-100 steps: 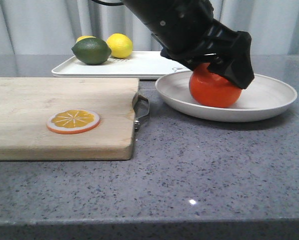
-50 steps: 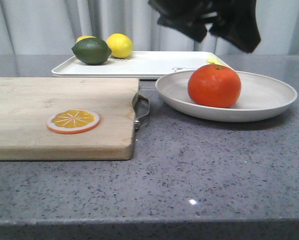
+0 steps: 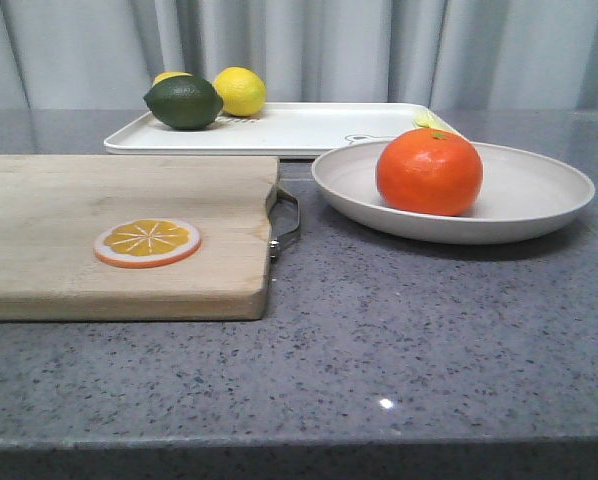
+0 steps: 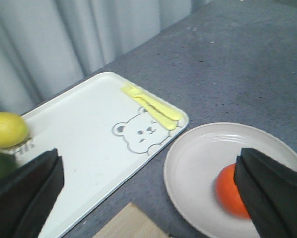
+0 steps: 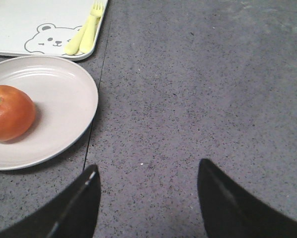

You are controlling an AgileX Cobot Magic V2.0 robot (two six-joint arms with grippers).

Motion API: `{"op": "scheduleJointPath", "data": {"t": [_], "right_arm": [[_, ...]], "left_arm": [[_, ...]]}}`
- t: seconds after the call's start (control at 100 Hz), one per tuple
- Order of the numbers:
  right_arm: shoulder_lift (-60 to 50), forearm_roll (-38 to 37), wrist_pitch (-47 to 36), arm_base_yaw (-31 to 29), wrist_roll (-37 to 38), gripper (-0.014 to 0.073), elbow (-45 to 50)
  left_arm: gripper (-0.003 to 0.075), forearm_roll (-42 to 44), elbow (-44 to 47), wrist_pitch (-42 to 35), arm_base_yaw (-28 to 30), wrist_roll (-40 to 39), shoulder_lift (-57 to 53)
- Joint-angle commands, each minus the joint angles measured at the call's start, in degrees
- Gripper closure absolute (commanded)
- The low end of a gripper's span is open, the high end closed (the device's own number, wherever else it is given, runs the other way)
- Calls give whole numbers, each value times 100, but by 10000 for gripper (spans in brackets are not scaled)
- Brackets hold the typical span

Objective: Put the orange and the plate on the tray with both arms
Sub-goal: 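Open the left gripper and raise it away from the plate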

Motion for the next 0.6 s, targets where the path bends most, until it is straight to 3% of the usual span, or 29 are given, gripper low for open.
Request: {"op": "scheduleJointPath", "data": {"t": [0.0, 0.35, 0.59], "right_arm": [[68, -27, -451, 2, -44, 150, -201], [68, 202, -492, 2, -44, 150, -190], [505, 632, -649, 2, -44, 150, -190]], "left_arm": [[64, -149, 427, -549, 197, -27, -807], [83, -133, 2933, -1092, 771, -27, -3405], [83, -41, 3778, -1106, 1096, -27, -4242]]}}
